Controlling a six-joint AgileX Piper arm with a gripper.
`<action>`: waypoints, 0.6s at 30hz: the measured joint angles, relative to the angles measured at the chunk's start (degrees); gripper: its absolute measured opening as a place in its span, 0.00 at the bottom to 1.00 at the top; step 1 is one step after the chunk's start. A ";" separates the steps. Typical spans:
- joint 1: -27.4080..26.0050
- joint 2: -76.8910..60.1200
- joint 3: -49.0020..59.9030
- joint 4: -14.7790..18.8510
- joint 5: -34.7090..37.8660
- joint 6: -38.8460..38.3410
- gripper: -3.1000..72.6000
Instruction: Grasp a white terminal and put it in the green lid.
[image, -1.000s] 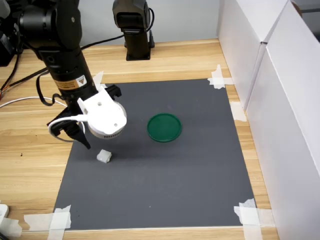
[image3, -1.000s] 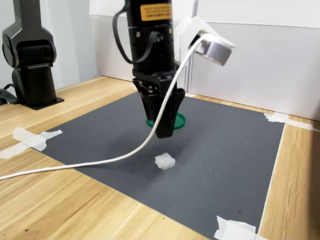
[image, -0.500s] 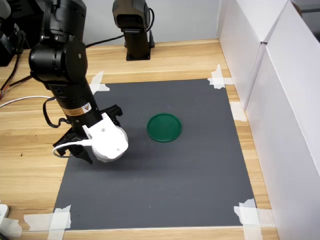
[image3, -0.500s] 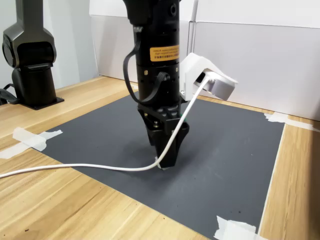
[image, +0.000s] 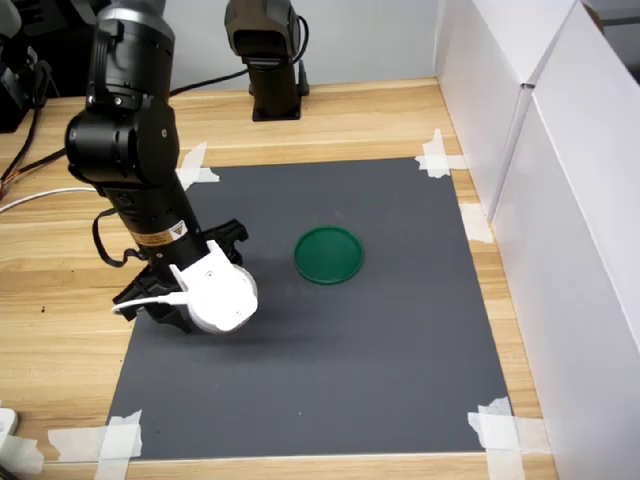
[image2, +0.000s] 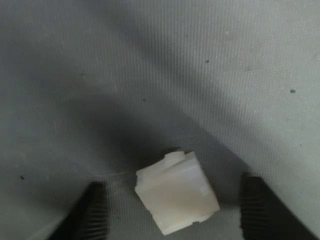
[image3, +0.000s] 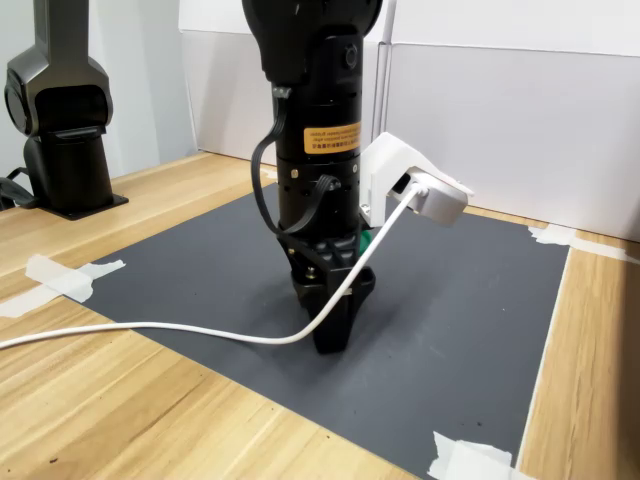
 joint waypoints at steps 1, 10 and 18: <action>0.00 0.00 0.00 0.00 0.00 0.00 0.74; 0.00 -1.57 0.00 0.88 -0.05 0.00 0.40; 1.01 -11.41 0.00 3.44 2.29 -0.93 0.40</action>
